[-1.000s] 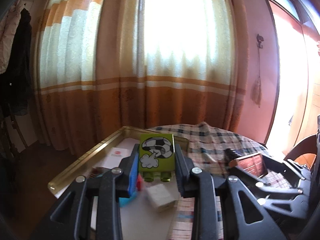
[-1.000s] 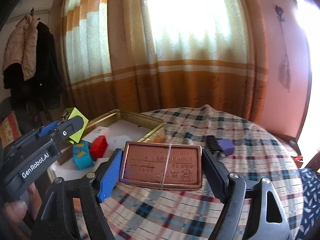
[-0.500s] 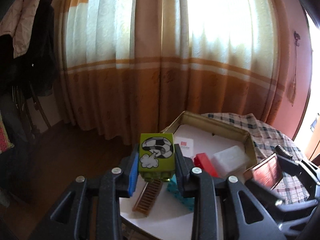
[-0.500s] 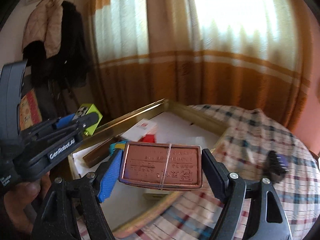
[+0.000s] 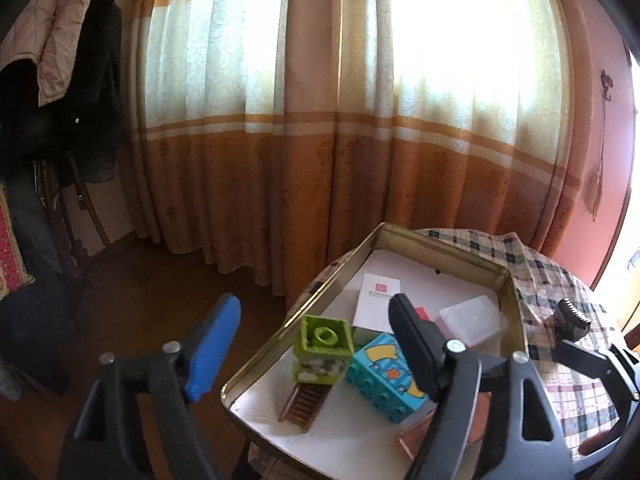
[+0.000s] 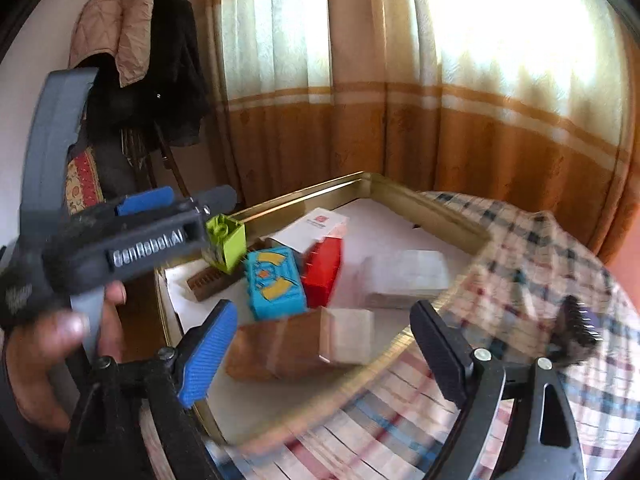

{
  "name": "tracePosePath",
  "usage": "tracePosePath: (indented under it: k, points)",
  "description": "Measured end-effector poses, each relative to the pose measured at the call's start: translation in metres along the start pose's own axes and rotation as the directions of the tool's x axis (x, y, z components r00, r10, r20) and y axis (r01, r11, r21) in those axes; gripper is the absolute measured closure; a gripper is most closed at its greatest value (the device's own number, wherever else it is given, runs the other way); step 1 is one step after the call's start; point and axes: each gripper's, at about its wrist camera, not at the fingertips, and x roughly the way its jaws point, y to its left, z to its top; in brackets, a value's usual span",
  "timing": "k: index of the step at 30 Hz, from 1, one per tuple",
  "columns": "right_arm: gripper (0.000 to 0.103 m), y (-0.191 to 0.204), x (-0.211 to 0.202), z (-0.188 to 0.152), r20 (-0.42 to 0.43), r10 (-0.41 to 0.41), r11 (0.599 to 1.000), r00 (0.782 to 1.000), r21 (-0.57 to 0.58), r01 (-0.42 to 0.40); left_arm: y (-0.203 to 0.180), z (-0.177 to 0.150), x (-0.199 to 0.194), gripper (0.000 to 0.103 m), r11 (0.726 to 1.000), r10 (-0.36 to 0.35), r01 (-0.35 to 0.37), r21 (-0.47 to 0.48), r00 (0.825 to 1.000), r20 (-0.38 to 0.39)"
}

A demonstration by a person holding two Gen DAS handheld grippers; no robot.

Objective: Organize rigid objects
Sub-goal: 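Lower the green block and copper plate into the gold tray and open both grippers, then grasp the black ribbed brush with the left gripper while the right moves to the purple block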

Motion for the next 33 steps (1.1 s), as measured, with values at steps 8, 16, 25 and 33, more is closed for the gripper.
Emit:
tracePosePath:
  k: [8, 16, 25, 33]
  points:
    - [0.013, -0.092, -0.048, -0.031, -0.032, -0.198, 0.973, 0.980, 0.116, 0.201, -0.067, 0.001, -0.019, 0.006, 0.987, -0.136, 0.136, 0.087, 0.991, -0.006]
    - [0.013, -0.186, -0.084, -0.050, -0.084, -0.406, 0.842, 0.910, 0.354, 0.408, -0.174, -0.013, -0.004, 0.005, 0.929, -0.294, 0.322, 0.181, 0.942, -0.163]
    - [0.013, -0.225, -0.093, -0.057, -0.133, -0.490, 0.766, 0.862, 0.407, 0.498, -0.258, -0.032, 0.041, 0.005, 0.910, -0.278, 0.344, 0.229, 0.920, -0.278]
    - [0.013, -0.237, -0.090, -0.066, -0.150, -0.496, 0.745, 0.856, 0.433, 0.507, -0.297, -0.027, 0.060, 0.005, 0.901, -0.264, 0.339, 0.272, 0.924, -0.276]
